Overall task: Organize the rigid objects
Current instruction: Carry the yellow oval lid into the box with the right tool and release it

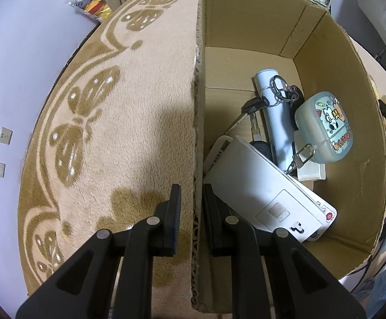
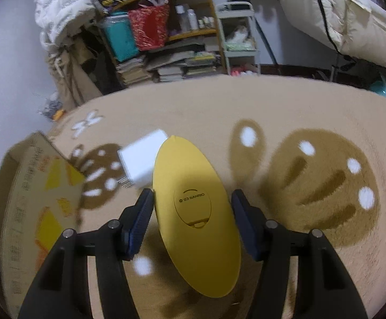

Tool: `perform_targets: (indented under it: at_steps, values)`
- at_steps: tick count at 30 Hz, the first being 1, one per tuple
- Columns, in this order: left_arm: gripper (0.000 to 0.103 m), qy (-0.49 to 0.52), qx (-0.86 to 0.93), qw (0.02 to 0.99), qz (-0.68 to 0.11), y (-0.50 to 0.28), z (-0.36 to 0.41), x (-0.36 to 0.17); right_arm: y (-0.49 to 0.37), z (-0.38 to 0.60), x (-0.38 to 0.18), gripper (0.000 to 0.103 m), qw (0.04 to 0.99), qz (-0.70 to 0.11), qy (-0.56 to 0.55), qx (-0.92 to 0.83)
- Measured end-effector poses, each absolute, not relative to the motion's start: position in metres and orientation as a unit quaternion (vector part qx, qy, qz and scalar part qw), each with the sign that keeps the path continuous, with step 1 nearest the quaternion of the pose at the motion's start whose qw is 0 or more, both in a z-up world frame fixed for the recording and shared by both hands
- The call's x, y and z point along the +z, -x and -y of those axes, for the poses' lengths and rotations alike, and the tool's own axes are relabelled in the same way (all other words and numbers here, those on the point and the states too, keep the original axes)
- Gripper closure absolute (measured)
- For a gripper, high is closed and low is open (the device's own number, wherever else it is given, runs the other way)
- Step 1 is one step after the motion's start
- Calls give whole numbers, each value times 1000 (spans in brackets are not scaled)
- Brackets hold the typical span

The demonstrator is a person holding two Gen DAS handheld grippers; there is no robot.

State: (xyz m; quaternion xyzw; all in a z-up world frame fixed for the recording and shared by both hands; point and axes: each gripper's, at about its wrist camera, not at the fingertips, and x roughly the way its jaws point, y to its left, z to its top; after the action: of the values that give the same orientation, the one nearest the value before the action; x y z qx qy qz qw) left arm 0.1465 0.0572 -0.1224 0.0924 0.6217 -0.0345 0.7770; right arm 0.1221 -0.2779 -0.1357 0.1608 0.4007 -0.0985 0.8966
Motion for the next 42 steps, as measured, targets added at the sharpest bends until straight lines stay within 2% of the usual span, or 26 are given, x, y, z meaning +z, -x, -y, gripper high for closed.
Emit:
perform_targets:
  at_steps: [17,26,42]
  values:
    - [87,-94,-34,777,-621,-145,-57,-121,-113,158,-48,39,941,-316,-108,54]
    - [87,-93,-35,777,-621,-146,-58,-121,-107,105,-63,39,928,-344,-89,117]
    - [88,-84,-37,776,-624,-147,-61,-121,-109,97,-80,39,920,-365,-81,120]
